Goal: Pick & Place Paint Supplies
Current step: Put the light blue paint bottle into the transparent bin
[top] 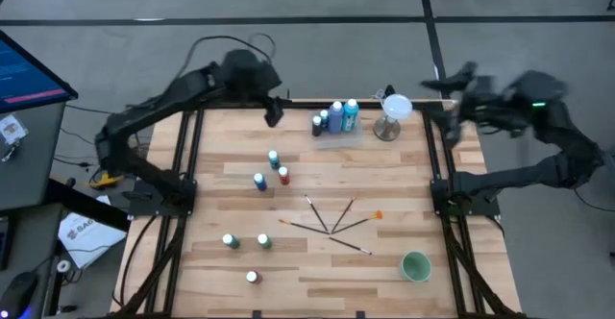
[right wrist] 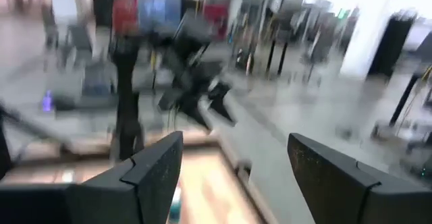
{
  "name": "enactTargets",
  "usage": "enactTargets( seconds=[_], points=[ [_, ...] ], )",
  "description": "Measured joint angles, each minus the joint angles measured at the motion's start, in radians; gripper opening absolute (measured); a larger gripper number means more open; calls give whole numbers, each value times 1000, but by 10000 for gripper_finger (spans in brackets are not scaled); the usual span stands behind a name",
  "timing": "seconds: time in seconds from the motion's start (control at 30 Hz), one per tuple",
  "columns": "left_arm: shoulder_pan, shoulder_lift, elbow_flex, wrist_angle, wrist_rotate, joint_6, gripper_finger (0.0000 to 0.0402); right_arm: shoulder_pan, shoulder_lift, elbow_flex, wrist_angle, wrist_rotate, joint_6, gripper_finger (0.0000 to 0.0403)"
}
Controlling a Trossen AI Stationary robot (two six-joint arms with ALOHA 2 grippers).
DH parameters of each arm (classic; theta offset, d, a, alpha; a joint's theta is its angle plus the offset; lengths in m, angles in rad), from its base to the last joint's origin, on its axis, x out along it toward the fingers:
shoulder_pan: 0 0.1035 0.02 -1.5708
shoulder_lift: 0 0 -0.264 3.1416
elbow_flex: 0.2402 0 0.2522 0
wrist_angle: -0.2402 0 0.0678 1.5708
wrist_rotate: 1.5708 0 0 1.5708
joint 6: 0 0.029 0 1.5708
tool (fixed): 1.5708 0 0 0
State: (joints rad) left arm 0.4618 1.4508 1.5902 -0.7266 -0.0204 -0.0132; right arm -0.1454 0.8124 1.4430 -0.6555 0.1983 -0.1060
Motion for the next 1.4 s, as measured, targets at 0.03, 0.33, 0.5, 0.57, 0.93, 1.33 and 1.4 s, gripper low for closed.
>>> enactTargets(
  seconds=[0.03, 0.33, 0.5, 0.57, 0.93, 1.33, 1.4],
  points=[
    [0, -22, 0, -1, -1, -1, 214, -9, -29, 3, 10, -12, -3, 262],
    [-2, -137, 0, -27, 15, 0, 210, -35, -381, -313, 173, -40, 154, 228],
    [-16, -145, -21, -19, 67, -28, 210, -35, -518, -624, 368, -16, 268, 193],
    [-31, -148, -57, -16, 71, -50, 209, -35, -543, -723, 387, 1, 317, 171],
    [-122, -182, -404, 263, 71, -175, 209, -58, -616, -1140, 642, -170, 429, 11],
    [-126, -349, -726, 503, 73, -230, 209, -78, -784, -1306, 703, -325, 395, 2],
    [-126, -373, -774, 536, 73, -239, 209, -78, -780, -1338, 675, -329, 418, 3]
  ],
)
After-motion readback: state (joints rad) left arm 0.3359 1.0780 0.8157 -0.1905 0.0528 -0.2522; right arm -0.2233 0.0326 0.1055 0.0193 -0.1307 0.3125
